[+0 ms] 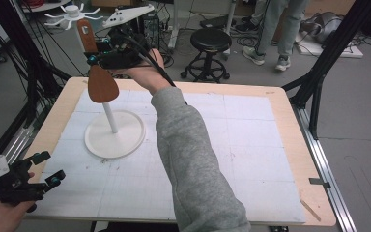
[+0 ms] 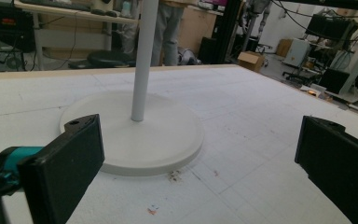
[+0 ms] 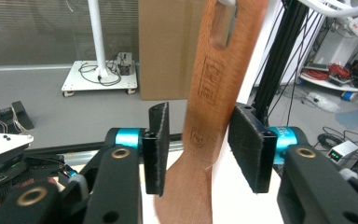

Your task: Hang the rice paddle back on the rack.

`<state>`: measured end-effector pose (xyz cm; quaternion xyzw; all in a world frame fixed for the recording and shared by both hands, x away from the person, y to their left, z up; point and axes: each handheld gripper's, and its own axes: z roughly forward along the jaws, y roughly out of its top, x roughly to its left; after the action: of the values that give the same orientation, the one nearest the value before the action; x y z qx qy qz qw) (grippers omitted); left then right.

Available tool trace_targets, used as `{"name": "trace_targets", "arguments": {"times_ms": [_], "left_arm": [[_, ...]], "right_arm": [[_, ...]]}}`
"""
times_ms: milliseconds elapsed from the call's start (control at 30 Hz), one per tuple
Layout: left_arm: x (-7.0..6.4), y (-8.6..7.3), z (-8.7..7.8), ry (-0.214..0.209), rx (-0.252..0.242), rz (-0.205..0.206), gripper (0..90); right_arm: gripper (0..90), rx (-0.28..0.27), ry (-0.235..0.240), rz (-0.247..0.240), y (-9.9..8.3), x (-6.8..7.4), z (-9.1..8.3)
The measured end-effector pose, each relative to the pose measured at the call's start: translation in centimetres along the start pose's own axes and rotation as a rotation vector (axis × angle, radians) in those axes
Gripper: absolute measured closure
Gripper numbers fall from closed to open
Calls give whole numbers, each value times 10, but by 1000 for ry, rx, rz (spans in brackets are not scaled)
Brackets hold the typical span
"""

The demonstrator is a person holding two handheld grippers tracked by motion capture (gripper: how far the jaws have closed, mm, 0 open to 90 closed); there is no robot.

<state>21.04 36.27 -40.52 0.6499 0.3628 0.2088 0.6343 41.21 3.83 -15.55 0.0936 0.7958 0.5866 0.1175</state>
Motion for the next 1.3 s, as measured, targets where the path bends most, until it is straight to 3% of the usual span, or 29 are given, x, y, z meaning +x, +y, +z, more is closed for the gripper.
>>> {"name": "trace_targets", "arguments": {"times_ms": [400,467,667,700,1300], "left_arm": [[-4,0,10,-15,12,13,18],[-4,0,12,-18,13,18,17],[-2,2,15,-22,7,8,18],[-1,3,15,-21,5,7,17],[-4,2,31,-42,18,7,18]], "right_arm": [[273,-14,62,-14,-15,5,-16],[195,-14,61,-10,-19,4,-18],[70,-24,46,-6,-32,5,-31],[0,-32,37,-1,-35,5,-33],[0,-51,87,52,-88,4,-90]]}}
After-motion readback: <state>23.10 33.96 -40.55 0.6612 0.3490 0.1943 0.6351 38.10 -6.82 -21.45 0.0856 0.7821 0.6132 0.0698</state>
